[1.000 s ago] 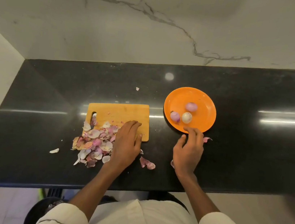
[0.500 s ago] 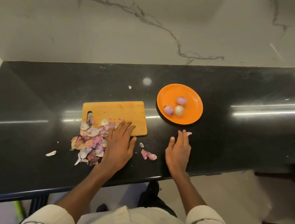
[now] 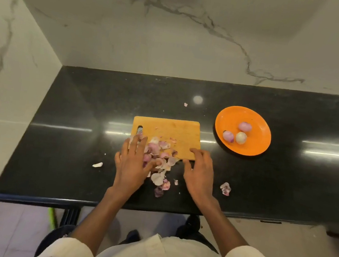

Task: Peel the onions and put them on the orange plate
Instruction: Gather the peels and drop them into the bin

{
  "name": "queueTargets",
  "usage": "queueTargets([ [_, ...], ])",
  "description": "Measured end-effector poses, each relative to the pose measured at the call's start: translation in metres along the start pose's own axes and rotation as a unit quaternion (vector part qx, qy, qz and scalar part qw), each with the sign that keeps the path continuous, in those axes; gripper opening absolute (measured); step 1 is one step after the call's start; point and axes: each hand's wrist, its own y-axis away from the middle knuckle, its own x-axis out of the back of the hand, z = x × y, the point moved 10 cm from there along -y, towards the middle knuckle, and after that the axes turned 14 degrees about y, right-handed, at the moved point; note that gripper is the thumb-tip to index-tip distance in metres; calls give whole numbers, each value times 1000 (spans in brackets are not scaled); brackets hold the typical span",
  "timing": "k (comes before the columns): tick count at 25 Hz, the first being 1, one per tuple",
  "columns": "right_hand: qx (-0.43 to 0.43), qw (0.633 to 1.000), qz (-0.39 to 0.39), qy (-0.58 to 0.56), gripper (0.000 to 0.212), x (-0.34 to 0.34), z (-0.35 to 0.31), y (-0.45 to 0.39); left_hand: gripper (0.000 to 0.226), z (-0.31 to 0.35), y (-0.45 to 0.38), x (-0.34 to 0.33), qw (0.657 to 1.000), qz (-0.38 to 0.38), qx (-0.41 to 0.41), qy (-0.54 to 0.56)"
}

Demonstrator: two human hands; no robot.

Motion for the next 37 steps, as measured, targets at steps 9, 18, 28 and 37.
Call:
queueTargets([
  [9,130,969,-192,89,60,-73,-95,-25,122,-50,6,16,991,-107,41,74],
  [18,107,975,-181,75,73,-69,-110,-32,106,-51,-15,28,985,-123,-7,118],
  [28,15,991,-93,-97,28,-83,-126,-29,37,-53,-29,35,976,-27,2,217],
  [37,41,958,-71,-275,23,-39,-154,-58,27,-11,-39,99,972,106,-71,199],
])
